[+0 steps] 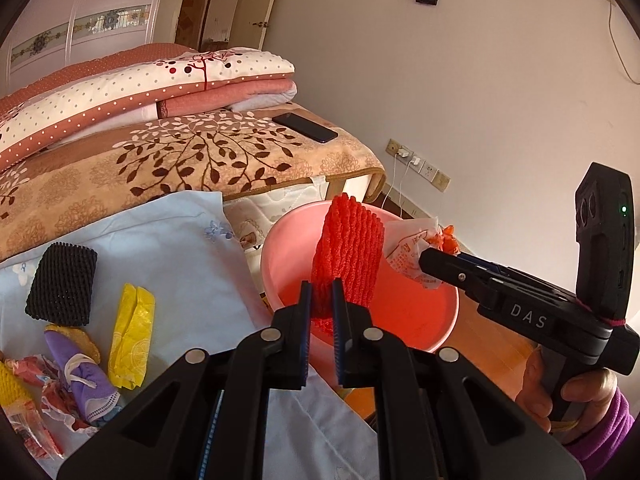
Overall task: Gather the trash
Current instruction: 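Carry the red mesh sleeve and orange wrapper over the pink bucket with both tools, then open both tools to drop the items into the pink bucket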
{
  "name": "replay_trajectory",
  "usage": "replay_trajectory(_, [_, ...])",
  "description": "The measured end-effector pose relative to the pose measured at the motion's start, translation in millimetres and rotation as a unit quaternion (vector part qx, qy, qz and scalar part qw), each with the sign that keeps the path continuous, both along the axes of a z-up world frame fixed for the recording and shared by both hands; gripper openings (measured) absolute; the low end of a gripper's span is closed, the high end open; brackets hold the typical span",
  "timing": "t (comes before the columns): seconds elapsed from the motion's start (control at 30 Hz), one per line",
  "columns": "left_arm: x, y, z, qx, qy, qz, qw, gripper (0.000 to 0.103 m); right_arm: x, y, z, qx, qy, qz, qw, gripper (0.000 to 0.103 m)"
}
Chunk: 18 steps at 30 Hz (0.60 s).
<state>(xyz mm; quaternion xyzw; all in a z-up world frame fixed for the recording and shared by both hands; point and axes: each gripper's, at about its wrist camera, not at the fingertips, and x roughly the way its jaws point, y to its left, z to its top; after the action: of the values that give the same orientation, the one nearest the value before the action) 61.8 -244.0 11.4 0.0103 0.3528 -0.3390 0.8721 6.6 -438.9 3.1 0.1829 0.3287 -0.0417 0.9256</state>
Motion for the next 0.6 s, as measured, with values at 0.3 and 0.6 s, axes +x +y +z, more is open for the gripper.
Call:
replay_trajectory(0.3, [6.2,-15.9,-9.4,0.019,0.01,-0.002,0.9998,0.009,8.9,-5.3,-18.1,0.0,0.023,-0.012,1.0,0.037])
replay_trajectory(0.6, [12.5,-22.9,-13.8,0.031,0.026,0.012,0.9991,0.02,8.7,-12.4,-29.2,0.007,0.039,-0.024,0.999,0.04])
